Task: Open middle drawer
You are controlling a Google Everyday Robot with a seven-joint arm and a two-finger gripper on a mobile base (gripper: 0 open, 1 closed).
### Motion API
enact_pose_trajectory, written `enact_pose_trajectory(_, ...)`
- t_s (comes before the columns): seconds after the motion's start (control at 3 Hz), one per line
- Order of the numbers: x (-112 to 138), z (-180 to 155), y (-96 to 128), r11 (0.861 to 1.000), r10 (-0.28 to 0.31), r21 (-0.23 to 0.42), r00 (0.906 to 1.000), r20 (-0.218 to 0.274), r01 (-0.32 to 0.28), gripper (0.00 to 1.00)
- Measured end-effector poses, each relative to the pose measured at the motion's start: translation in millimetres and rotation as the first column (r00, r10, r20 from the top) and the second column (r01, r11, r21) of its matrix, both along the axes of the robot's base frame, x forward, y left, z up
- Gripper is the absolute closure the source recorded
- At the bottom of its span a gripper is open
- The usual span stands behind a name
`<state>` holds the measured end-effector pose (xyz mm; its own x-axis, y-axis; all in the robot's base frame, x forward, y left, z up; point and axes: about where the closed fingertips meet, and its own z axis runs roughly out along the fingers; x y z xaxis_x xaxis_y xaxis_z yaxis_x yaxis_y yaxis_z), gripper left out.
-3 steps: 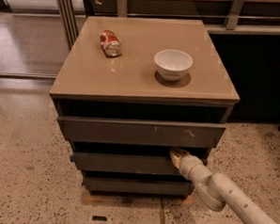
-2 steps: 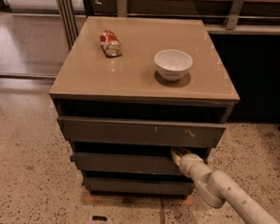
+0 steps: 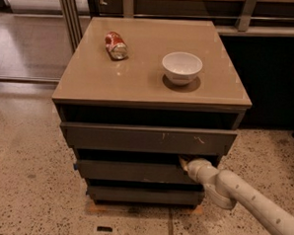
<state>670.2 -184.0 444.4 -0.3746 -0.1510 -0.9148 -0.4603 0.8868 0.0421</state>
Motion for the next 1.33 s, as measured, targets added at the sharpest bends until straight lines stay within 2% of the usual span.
enact_pose_trajectory(0.33, 1, -6, -2, 1.0, 0.003, -0.019, 0.9989, -0.048, -0.004, 1.0)
enact_pose_trajectory(0.67, 1, -4, -2, 1.0, 0.003, -0.019, 0.9989, -0.048, -0.004, 1.0)
enact_pose_trajectory(1.0, -11, -19, -7, 1.0, -0.007, -0.008, 0.9913, -0.132, 0.006, 1.0)
enact_pose_trajectory(1.33, -12, -17, -7, 1.0, -0.007, -0.006, 0.99, -0.141, 0.006, 1.0)
